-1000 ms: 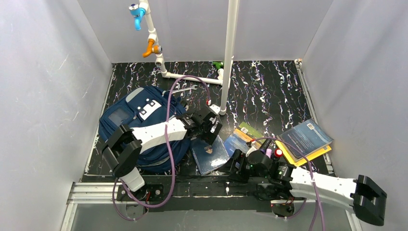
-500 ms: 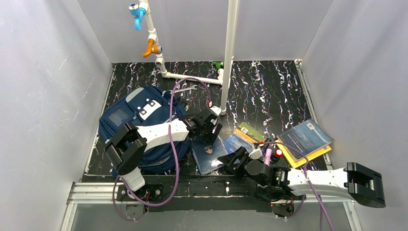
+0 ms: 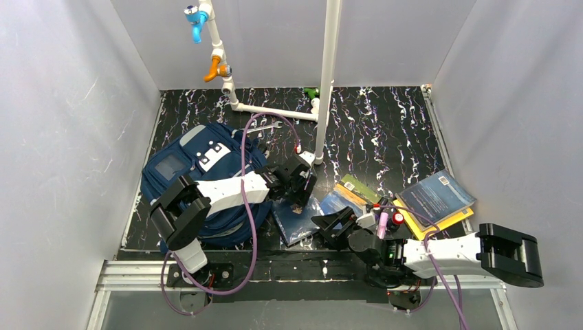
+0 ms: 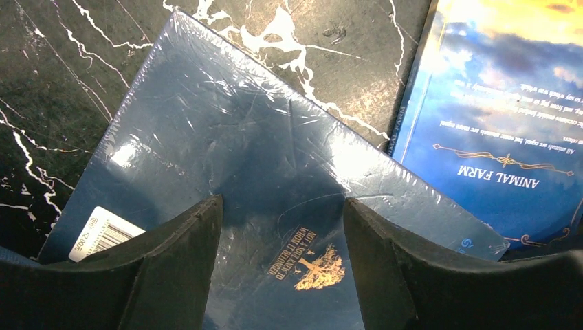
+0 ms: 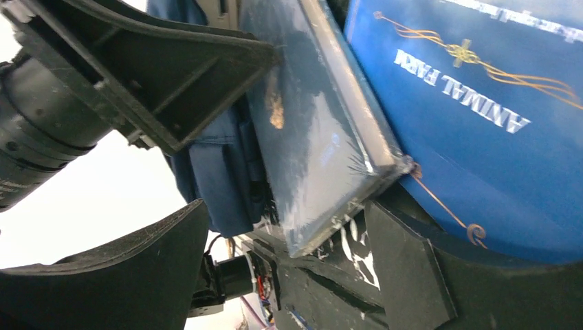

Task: Pack the student bag
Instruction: Pick up the book from the center of the board.

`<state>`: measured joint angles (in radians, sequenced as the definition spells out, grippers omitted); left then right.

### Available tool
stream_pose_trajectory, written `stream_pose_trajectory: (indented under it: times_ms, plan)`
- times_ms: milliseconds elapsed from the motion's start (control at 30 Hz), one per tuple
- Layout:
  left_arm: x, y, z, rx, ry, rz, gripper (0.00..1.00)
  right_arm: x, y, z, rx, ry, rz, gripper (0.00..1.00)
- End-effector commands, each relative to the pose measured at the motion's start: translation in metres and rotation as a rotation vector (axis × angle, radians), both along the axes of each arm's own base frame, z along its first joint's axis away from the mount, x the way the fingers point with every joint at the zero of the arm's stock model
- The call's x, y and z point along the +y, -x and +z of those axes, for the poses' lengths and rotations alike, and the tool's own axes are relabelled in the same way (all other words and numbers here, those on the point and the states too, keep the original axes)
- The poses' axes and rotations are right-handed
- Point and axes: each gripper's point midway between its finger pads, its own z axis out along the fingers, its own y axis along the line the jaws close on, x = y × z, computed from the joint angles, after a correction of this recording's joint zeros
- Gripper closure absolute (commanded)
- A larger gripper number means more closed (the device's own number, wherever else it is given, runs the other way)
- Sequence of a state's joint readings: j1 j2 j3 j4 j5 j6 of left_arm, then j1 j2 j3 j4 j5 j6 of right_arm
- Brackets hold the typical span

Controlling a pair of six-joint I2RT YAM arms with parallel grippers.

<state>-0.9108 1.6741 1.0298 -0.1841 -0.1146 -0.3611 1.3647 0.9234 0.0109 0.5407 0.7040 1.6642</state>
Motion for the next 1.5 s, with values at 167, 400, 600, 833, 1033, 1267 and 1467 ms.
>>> stream_pose_trajectory:
  times_ms: [167,400,600,833,1033,1267,1467]
  plan:
    - [0.004,0.019,-0.021,0.1,-0.018,-0.012,0.38,-0.015,0.025,-0.028,0.104,0.079,0.033,0.07]
    - [0.002,0.023,-0.026,0.129,-0.011,-0.007,0.38,-0.03,0.002,-0.024,-0.019,0.036,-0.1,0.07]
    - [0.004,0.028,-0.028,0.145,-0.012,-0.009,0.38,-0.028,-0.01,-0.025,-0.03,0.023,-0.18,0.05]
    - [0.004,0.029,-0.027,0.148,-0.007,-0.008,0.38,-0.02,-0.013,-0.027,-0.038,-0.007,-0.197,0.08]
    - [0.003,0.03,-0.027,0.156,0.001,-0.01,0.38,-0.003,-0.016,-0.025,-0.06,-0.032,-0.2,0.3]
    - [0.001,0.032,-0.026,0.161,0.01,-0.007,0.38,0.0,-0.021,-0.029,-0.065,-0.147,-0.228,0.56]
    - [0.001,0.031,-0.017,0.15,0.019,-0.013,0.38,0.001,-0.016,-0.032,-0.052,-0.139,-0.19,0.75]
